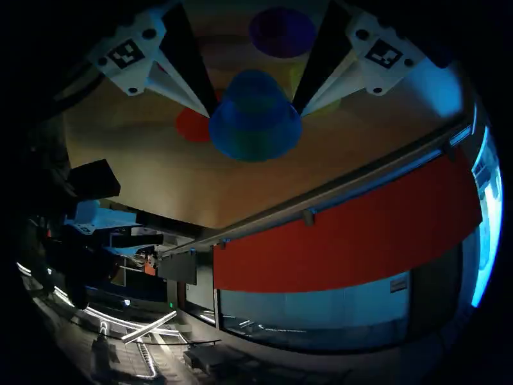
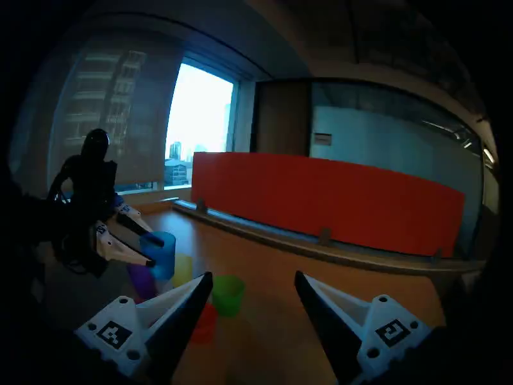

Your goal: Pour water

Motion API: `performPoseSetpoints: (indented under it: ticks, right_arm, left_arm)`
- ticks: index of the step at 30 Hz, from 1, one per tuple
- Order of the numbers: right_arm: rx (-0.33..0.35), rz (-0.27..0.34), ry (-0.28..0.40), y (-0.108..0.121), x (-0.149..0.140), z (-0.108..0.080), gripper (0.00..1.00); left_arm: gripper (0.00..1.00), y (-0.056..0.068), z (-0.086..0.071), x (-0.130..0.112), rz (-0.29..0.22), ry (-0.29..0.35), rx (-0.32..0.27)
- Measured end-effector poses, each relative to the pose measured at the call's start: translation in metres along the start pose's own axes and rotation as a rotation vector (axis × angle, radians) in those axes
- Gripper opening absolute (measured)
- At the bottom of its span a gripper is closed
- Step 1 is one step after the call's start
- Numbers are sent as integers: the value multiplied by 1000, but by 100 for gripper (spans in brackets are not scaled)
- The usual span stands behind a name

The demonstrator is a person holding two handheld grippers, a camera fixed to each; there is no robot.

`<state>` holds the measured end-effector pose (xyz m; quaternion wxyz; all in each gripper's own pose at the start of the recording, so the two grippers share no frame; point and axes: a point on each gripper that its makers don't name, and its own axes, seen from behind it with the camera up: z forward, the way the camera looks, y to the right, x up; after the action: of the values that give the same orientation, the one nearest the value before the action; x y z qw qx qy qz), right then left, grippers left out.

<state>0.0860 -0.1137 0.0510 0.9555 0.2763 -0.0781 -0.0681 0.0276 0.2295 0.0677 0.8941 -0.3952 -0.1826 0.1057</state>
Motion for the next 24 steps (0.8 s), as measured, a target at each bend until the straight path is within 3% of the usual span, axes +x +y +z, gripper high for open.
performPoseSetpoints:
  ticks: [24]
  right_arm:
    - [-2, 12, -13, 4, -12, 11, 99]
  left_arm:
    - [82, -7, -31, 46, -9, 193, 51]
